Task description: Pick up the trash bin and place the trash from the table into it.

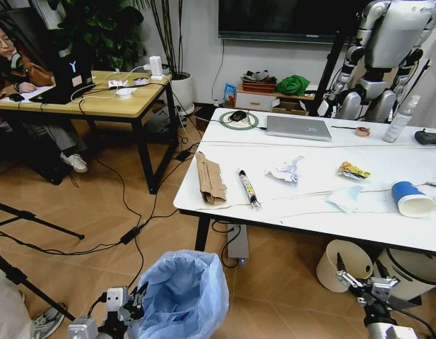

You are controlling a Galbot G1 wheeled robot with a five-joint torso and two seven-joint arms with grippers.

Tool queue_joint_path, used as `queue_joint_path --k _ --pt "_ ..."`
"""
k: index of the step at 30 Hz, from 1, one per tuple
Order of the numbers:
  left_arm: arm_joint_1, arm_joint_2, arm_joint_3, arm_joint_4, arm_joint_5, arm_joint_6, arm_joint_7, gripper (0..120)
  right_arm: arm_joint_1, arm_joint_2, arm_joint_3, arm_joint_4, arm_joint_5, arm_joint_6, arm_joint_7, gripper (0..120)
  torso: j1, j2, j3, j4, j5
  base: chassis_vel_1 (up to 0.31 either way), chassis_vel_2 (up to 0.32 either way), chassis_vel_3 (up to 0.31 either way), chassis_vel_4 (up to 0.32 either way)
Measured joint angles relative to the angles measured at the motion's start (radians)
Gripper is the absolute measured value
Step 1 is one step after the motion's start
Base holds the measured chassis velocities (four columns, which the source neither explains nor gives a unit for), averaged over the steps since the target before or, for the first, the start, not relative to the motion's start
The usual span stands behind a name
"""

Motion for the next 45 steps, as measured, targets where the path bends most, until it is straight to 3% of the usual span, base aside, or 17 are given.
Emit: queue_joint_path --k 22,38,45 --pt "-0.005 0.006 -0.003 -0.002 -0.005 0.003 0.000 0 -0.067 0.000 0.021 0.108 0.044 -0.016 0.005 100 0.039 0.087 0.048 0.0000 -0.0001 0.000 0.000 0.000 0.000" --pt "0.000 0.002 -0.004 -0.016 0.005 0.004 -0.001 0 -0.059 0.000 0.011 0.114 0.042 -0.015 0.004 100 0.092 0.208 0.116 0.0000 0.0000 0.000 0.000 0.000 0.000" --pt "0.002 0.002 -0.004 -0.017 0.008 0.004 -0.001 0 -0.059 0.000 0.009 0.117 0.041 -0.015 0.004 100 0.105 0.238 0.132 0.0000 0.0000 0.000 0.000 0.000 0.000"
